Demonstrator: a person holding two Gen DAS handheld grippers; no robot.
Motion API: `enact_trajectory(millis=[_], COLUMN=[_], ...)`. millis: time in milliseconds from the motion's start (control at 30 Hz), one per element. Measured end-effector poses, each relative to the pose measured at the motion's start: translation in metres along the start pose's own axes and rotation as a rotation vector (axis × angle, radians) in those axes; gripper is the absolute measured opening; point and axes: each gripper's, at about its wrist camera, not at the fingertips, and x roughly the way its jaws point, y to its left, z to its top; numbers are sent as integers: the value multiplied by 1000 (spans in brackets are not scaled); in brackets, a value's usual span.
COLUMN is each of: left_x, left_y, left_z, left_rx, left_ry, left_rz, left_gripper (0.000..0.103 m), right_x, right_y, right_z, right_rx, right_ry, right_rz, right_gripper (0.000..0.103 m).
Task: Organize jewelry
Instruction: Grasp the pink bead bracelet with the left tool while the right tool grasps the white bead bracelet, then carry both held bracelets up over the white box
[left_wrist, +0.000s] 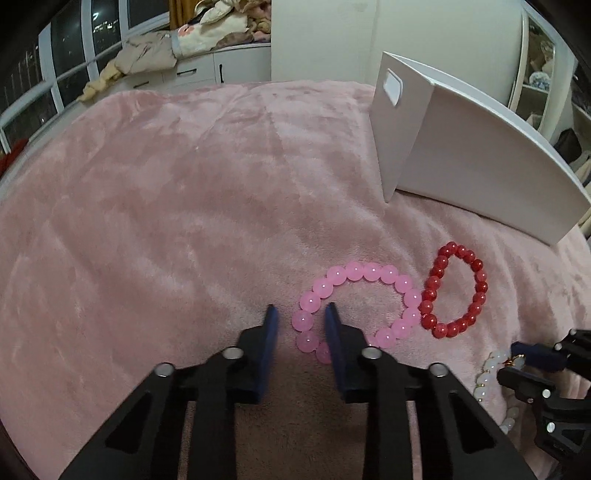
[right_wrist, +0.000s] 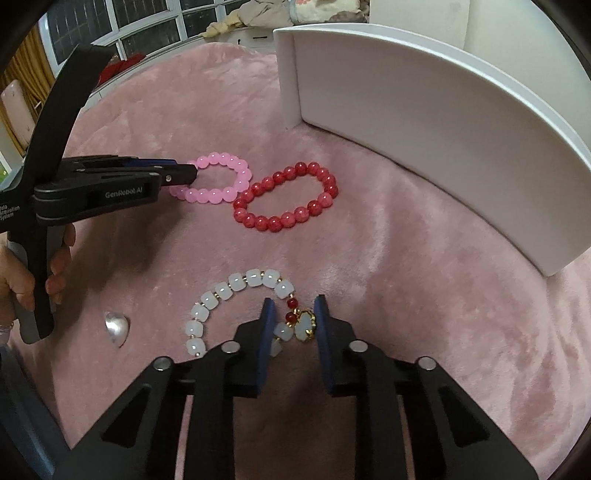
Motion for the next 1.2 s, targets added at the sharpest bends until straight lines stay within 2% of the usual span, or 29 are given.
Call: enact_trajectory(millis=[133,167,500,767,967,1200], left_x=[-1,-1,-23,-54,-66,-95], left_y=[3,2,-5,-22,-37,-51], left_z=[0,0,15,36,49,76], left_rx=[-22,-21,-16,-7,25,41], left_ry=[1,0,-44,-125,-145,-185], left_rz=[-35,-48,-68,-93,-99,-143], left_gripper=[18,17,17,17,17,17], right_x=[-2,-3,-26,-64,-93,-129], right_y=[-3,-4,-13,-18,-25,-46], right_z=[0,0,-1,6,17,30], right_rx=[18,20,64,90,109,118], right_ry=[-3,-5,-32,-116,-186,-279], right_rz=[23,22,63,114,133,90], right_gripper=[14,9,7,7,7,7])
